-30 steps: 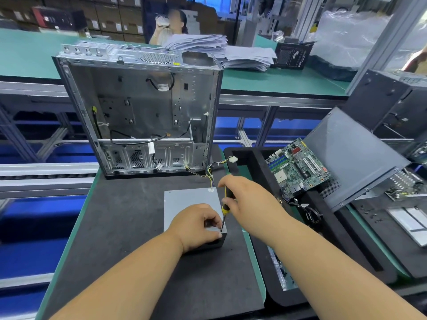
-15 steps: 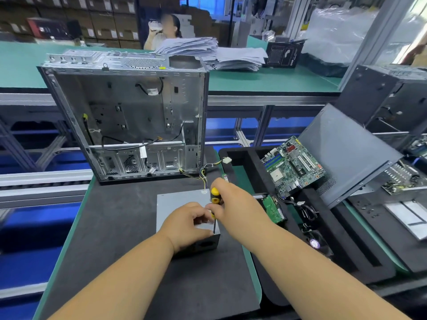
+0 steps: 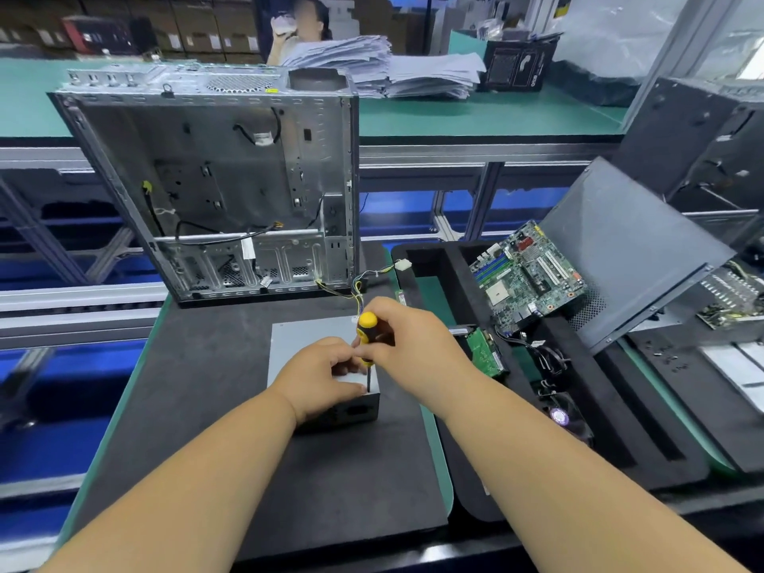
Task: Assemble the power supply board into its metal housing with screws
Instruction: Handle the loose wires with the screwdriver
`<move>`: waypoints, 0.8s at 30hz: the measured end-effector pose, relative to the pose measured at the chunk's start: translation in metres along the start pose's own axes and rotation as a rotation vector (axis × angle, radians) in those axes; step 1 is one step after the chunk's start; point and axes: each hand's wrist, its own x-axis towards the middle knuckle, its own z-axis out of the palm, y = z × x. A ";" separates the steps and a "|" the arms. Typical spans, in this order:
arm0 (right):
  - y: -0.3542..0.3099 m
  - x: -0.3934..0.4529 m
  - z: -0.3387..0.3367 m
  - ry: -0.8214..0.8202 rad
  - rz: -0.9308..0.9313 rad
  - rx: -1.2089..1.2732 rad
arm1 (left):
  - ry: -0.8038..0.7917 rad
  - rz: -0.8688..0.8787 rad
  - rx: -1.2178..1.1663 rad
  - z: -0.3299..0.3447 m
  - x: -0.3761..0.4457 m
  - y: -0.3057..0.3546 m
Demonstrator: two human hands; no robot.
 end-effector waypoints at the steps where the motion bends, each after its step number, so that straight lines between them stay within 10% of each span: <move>1: 0.001 0.000 0.001 0.006 -0.003 -0.003 | 0.003 -0.001 0.002 0.000 -0.001 0.002; 24: 0.056 -0.019 -0.084 0.491 0.181 0.283 | -0.006 0.002 0.042 0.008 0.018 0.020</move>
